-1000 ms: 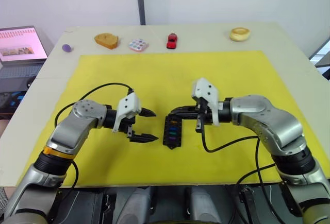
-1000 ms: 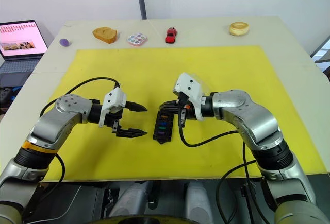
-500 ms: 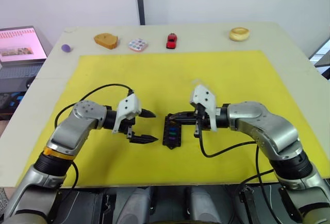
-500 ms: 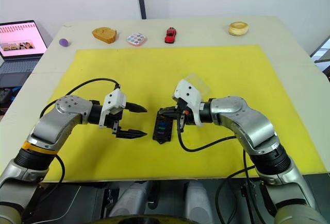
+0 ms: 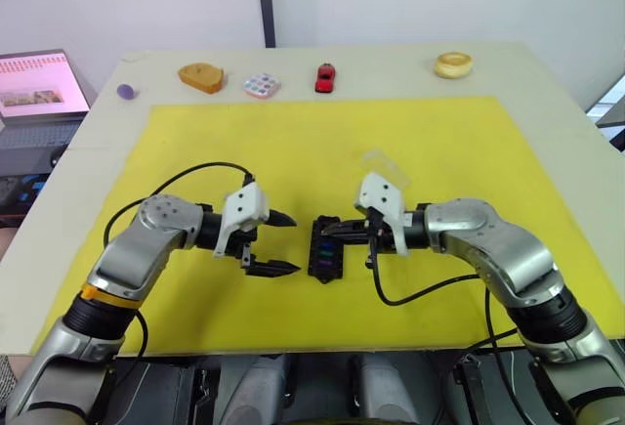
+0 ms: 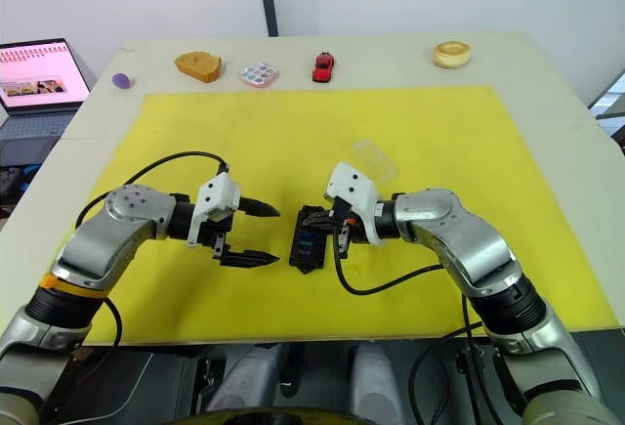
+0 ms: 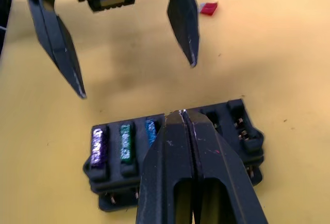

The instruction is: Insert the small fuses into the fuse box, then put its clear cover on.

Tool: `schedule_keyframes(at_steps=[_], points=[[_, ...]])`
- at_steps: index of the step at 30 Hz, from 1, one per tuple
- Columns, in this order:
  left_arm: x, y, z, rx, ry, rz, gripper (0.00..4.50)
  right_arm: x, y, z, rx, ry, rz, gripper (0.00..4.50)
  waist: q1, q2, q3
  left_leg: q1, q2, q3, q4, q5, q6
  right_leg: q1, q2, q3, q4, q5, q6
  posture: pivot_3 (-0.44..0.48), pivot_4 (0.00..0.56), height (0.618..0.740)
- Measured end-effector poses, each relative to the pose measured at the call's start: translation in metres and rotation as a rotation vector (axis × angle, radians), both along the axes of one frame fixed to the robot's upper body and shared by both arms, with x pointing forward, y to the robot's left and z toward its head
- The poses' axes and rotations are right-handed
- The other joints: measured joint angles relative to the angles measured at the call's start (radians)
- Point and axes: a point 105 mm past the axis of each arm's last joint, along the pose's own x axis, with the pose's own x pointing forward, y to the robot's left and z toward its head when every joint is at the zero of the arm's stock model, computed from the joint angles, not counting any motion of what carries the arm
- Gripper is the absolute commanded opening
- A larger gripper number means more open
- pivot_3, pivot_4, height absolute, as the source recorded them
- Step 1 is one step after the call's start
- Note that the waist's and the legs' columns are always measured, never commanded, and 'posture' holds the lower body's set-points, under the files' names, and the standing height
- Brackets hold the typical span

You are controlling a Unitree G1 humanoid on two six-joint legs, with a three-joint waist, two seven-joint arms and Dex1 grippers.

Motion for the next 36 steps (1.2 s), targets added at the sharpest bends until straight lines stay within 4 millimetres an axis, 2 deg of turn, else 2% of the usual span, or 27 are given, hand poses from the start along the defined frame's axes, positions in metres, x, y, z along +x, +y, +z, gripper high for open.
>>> schedule_keyframes(at_steps=[11,15,18,21,23,25,28,31,35,36], points=[[0.000,0.000,0.000,0.000,0.000,0.001,4.50,0.001,0.002,-0.003,-0.038,-0.005,0.016,0.03,0.001,-0.001,-0.001,0.001,0.000,0.000,0.000,0.000,0.000,0.002,0.000,0.000,-0.001,0.000,0.000,0.000,0.150,0.740],[0.000,0.001,0.000,0.000,0.005,0.005,4.50,0.002,0.001,0.004,-0.006,0.002,0.009,0.03,0.000,-0.001,-0.001,0.001,0.000,0.000,0.000,0.000,0.000,0.001,0.000,0.000,-0.001,0.000,0.000,0.000,0.150,0.740],[-0.001,0.004,0.004,-0.009,0.015,0.013,4.50,0.006,-0.002,0.023,0.031,0.001,0.003,0.03,-0.001,-0.001,-0.001,0.000,0.000,0.000,0.000,0.000,0.000,0.000,0.000,0.000,-0.001,0.000,0.000,0.000,0.150,0.740],[0.002,0.013,0.019,-0.057,0.011,0.059,4.50,0.005,-0.012,0.049,0.024,-0.055,0.025,0.03,0.001,-0.001,-0.001,0.000,0.000,-0.001,0.000,0.000,0.000,0.000,0.000,0.000,-0.001,0.000,0.000,0.000,0.150,0.740],[0.004,0.027,0.034,-0.078,-0.002,0.119,4.50,0.004,-0.027,0.064,-0.014,-0.109,0.021,0.03,0.000,-0.001,-0.001,0.000,0.000,-0.001,0.000,-0.001,0.001,0.000,0.000,-0.001,-0.001,0.000,0.000,0.000,0.150,0.740],[0.000,0.052,0.041,-0.054,0.008,0.195,4.50,0.003,-0.044,0.071,-0.080,-0.157,0.013,0.03,-0.003,-0.001,-0.001,0.000,0.000,0.000,-0.002,-0.001,0.001,0.000,0.000,0.000,-0.001,0.000,0.000,0.000,0.150,0.740],[-0.007,0.081,0.038,-0.002,0.064,0.291,4.50,0.006,-0.067,0.076,-0.153,-0.207,-0.011,0.89,-0.004,0.000,0.000,0.000,0.001,0.000,-0.002,-0.001,0.001,-0.001,0.000,0.000,-0.001,0.000,0.000,0.000,0.150,0.740],[-0.009,0.115,0.042,0.039,0.073,0.415,4.50,0.010,-0.098,0.079,-0.231,-0.231,-0.064,2.31,0.000,0.000,0.000,0.000,0.000,0.001,-0.002,-0.001,0.001,-0.001,-0.001,0.000,-0.002,0.000,0.000,0.000,0.150,0.740],[-0.012,0.176,0.042,0.043,0.096,0.629,4.50,0.014,-0.147,0.076,-0.381,-0.237,-0.137,4.46,0.000,0.000,0.000,0.000,0.001,0.001,-0.002,-0.001,0.001,-0.001,-0.001,0.000,-0.002,-0.001,-0.001,0.000,0.150,0.740],[-0.014,0.189,0.040,0.046,0.114,0.673,4.50,0.015,-0.157,0.076,-0.404,-0.237,-0.158,4.46,-0.001,0.001,0.000,0.000,0.001,0.002,-0.003,-0.001,0.001,-0.002,-0.001,0.000,-0.002,-0.001,-0.001,0.000,0.150,0.740]])
